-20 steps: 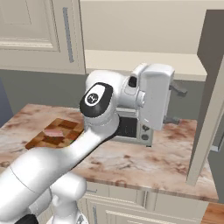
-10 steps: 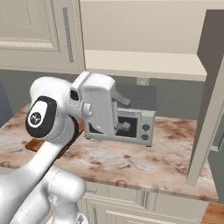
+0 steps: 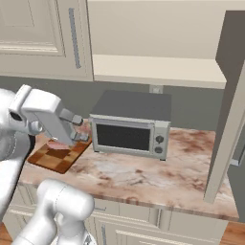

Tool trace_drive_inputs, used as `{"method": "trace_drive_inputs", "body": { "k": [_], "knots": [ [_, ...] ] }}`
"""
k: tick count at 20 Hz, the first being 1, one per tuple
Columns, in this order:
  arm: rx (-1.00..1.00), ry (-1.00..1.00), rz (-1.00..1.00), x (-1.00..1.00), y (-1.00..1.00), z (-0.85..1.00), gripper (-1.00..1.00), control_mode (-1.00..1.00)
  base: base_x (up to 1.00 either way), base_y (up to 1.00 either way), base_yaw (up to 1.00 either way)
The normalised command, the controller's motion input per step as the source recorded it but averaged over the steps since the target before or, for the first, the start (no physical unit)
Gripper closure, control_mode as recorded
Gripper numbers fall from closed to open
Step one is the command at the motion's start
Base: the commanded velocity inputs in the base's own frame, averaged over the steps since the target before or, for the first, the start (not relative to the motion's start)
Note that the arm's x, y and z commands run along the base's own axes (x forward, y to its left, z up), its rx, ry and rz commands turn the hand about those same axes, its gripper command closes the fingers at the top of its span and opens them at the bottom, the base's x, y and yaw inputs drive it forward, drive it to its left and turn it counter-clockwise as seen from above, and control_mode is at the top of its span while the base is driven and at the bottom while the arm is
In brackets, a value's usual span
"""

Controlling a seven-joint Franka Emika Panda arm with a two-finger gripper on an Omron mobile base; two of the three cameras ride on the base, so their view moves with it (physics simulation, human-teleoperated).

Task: Open the cabinet, retrieve the rolling pin, and place it next to the meat on the cutting board to prepare for tenderizing.

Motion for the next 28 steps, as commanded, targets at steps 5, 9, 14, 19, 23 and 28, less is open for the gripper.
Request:
{"method": "trace_drive_inputs", "body": {
  "k": [5, 9, 14, 19, 23, 28],
  "knots": [
    [0.11, -0.21, 0.17, 0.0, 0.96, 0.06, -1.0, -1.0, 0.0, 0.0, 0.0],
    [0.16, -0.22, 0.22, 0.11, 0.71, 0.06, -1.0, -1.0, 0.0, 0.0, 0.0],
    [0.19, -0.27, 0.26, 0.23, 0.42, 0.14, -1.0, -1.0, 0.0, 0.0, 0.0],
    [0.16, -0.3, 0.27, 0.35, 0.18, 0.17, -1.0, -1.0, 0.0, 0.0, 0.0],
    [0.1, -0.29, 0.25, 0.42, 0.16, 0.14, -1.0, -1.0, 0.0, 0.0, 0.0],
    [0.06, -0.27, 0.24, 0.51, 0.24, 0.06, -1.0, -1.0, 0.0, 0.0, 0.0]
  ]
}}
